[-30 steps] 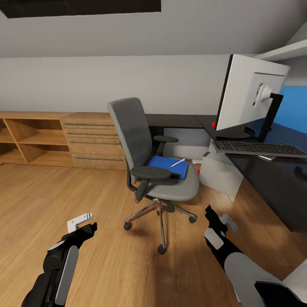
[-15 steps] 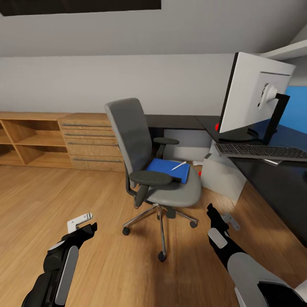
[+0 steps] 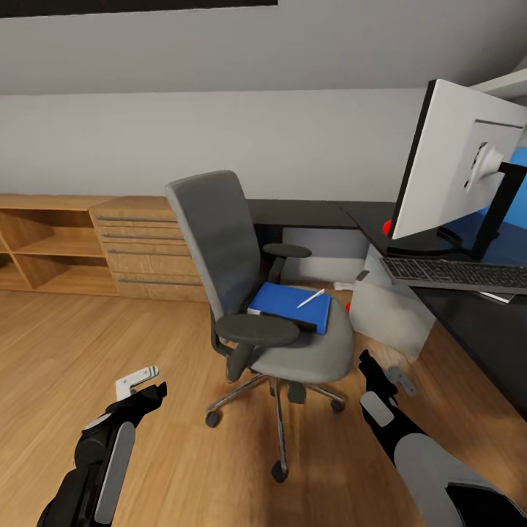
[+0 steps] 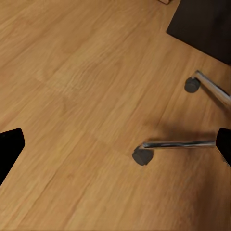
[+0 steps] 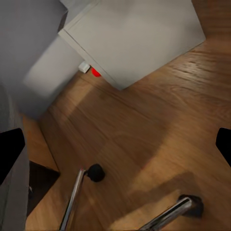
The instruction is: In the bedroom, organize the workspace by keeping the computer under the desk, ensuring the monitor is on the desk, placing the keyboard on the desk next to the monitor, placing the mouse on the desk next to the keyboard, moving the folder from the swivel chair onto the desk next to the mouse, stacking the notebook on top of the folder with the pen on top of the notebook, and positioning the swivel chair next to the desk.
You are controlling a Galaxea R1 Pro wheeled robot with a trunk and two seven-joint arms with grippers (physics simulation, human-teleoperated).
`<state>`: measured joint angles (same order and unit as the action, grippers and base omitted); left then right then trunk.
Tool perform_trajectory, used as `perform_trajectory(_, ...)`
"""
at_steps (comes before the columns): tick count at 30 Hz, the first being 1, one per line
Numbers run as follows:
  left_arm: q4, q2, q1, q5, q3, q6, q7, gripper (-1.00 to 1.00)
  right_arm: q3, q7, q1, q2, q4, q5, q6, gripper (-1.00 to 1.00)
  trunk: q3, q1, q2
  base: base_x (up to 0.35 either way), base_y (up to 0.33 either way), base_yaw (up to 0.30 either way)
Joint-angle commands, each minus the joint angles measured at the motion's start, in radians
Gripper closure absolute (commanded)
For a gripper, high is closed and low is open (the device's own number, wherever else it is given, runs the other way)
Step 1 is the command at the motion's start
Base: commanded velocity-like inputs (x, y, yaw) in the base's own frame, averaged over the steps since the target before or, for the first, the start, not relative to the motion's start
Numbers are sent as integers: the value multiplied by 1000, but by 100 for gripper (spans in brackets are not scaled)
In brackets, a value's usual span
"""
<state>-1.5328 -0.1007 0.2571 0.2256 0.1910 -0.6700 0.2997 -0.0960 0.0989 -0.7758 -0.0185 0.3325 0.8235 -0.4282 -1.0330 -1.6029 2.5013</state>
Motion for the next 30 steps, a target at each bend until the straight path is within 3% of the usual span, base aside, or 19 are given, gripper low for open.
perform_trajectory(1,-1,-1,1,10,1,-3,8,-100,2,1,0,-1,0,8,-3,-100,-1,0,0,258,0,0)
perform_trajectory(12,-2,0,1,9,2,-2,8,-100,2,1,0,-14,-2,9,0,-100,-1,0,0,274,0,0)
perform_trajectory(20,-3,1,1,8,4,-3,8,-100,1,0,0,-21,-4,14,15,-100,-1,0,0,50,0,0)
perform_trajectory(25,-3,1,1,8,4,-3,8,-100,0,-18,0,-29,-2,17,88,-100,-1,0,0,17,0,0)
perform_trajectory(28,-3,1,1,8,4,-3,9,-100,-1,-68,0,-32,0,17,158,-100,-1,0,0,173,0,0)
perform_trajectory(30,-3,1,1,5,3,-2,10,-100,1,-78,0,-30,3,15,163,-100,-1,0,0,57,0,0)
